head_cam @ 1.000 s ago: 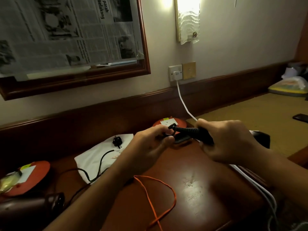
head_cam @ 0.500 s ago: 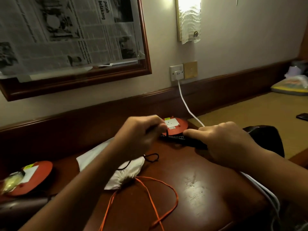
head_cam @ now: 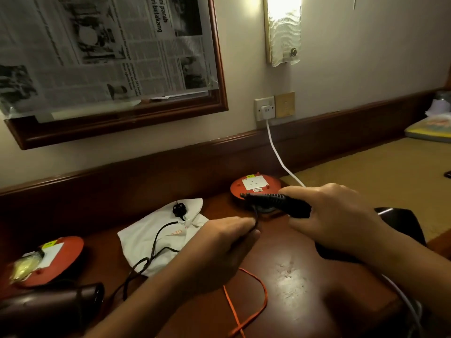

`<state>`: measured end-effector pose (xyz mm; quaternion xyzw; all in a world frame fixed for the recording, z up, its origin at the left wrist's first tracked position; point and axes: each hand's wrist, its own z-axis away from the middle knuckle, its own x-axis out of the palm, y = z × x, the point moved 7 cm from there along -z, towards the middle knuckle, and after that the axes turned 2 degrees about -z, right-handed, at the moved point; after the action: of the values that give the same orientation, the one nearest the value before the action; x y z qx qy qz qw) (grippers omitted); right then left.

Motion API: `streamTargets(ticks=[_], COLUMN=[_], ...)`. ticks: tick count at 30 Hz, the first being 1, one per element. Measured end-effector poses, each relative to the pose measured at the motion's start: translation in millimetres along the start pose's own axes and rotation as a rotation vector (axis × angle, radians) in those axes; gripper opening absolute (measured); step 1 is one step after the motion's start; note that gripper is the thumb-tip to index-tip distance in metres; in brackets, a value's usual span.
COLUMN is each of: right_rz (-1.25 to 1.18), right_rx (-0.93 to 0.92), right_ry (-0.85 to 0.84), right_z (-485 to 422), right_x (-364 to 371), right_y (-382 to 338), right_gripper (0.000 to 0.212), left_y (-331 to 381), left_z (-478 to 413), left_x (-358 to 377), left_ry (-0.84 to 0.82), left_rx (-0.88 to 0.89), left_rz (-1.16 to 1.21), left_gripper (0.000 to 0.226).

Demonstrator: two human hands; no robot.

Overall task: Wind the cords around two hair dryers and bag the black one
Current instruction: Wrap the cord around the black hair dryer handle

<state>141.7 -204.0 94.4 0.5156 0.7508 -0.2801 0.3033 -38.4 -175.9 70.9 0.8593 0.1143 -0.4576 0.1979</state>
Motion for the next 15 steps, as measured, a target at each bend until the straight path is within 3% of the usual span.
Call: streamTargets(ticks=[5,11,15], right_rz=[0.114,-0.008,-0.108], right_rx=[-0.215,-0.423,-0.280], right_ry=[-0.118,-0.080,-0.026], right_z=[0.4,6.2,5.6], right_x=[8.0,-10.5,-18.0], right_y=[-23.4,-44.9,-37.5], right_gripper=[0.046,0.048,0.039], left_y=[-7.9,-43.4,-49.4], left_z=[-19.2,-29.6,-13.8], left_x=[-54.9,-56.6,-19.2], left_ry=[0.074,0.004,0.034], left_rx=[0.058,-0.191,-0.278], left_rz=[-0.110,0.453,0.667], left_gripper=[0.014,0.006,0.020])
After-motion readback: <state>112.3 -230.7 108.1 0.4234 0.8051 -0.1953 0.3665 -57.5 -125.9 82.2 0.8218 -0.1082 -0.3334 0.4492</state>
